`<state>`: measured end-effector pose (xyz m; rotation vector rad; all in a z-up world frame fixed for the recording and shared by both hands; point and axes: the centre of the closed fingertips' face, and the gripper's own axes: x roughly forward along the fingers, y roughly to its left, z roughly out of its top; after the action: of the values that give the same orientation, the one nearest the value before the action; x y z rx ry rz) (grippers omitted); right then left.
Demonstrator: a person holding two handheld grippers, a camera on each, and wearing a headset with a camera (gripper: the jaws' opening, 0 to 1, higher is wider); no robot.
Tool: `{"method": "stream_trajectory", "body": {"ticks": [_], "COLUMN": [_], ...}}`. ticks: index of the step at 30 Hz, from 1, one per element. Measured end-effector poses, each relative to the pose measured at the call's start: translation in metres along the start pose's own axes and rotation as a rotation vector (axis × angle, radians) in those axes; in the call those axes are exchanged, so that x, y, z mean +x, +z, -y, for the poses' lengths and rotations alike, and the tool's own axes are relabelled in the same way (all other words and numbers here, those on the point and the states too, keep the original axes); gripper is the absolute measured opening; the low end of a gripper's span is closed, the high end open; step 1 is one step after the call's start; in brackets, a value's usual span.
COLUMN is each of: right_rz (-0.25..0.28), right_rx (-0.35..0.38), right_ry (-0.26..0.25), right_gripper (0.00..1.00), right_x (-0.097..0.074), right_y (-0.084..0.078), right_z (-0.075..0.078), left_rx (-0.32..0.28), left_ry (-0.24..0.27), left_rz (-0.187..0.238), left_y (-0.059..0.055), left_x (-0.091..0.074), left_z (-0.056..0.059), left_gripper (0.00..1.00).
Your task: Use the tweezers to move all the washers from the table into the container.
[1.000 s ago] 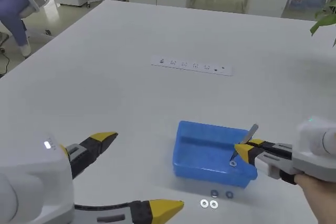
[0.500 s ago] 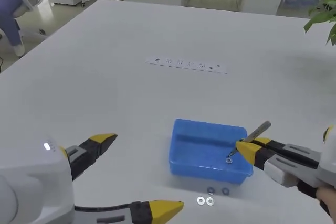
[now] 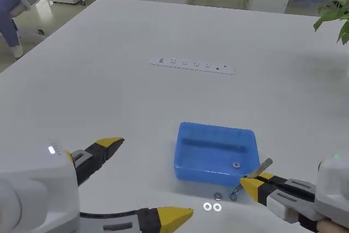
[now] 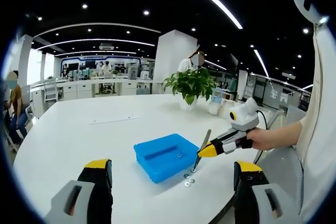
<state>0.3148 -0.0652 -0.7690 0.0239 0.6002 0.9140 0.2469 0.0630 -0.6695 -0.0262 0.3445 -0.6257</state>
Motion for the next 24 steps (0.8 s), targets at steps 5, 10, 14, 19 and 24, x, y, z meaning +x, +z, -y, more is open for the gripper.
{"method": "stream_trajectory", "body": {"ticks": [5,10,14,19,24], "right_rz": [-0.03,-0.044,-0.051,-0.072,-0.117], "right_rx": [-0.037,-0.051,-0.061,-0.101,-0.233], "right_ry": [-0.016,-0.011,-0.002,-0.008,0.001], "right_gripper": [0.03,0.03,0.03,0.03,0.03], "right_x": [0.006,0.008,0.008,0.009,0.011], "right_y": [-0.006,-0.008,-0.008,-0.009,-0.01], "right_z": [0.002,-0.001,-0.003,-0.006,-0.012], "left_rx": [-0.002,-0.003,-0.002,-0.002,0.004], "left_ry": [0.002,0.007,0.005,0.003,-0.003], "left_rz": [-0.009,-0.014,-0.016,-0.017,-0.026], "left_y": [-0.003,-0.005,-0.005,-0.006,-0.007], "left_x": [-0.001,-0.002,-0.002,-0.002,-0.001], "left_z": [-0.001,-0.002,-0.003,-0.003,-0.001], "left_gripper": [0.99,0.99,0.98,0.98,0.98]}}
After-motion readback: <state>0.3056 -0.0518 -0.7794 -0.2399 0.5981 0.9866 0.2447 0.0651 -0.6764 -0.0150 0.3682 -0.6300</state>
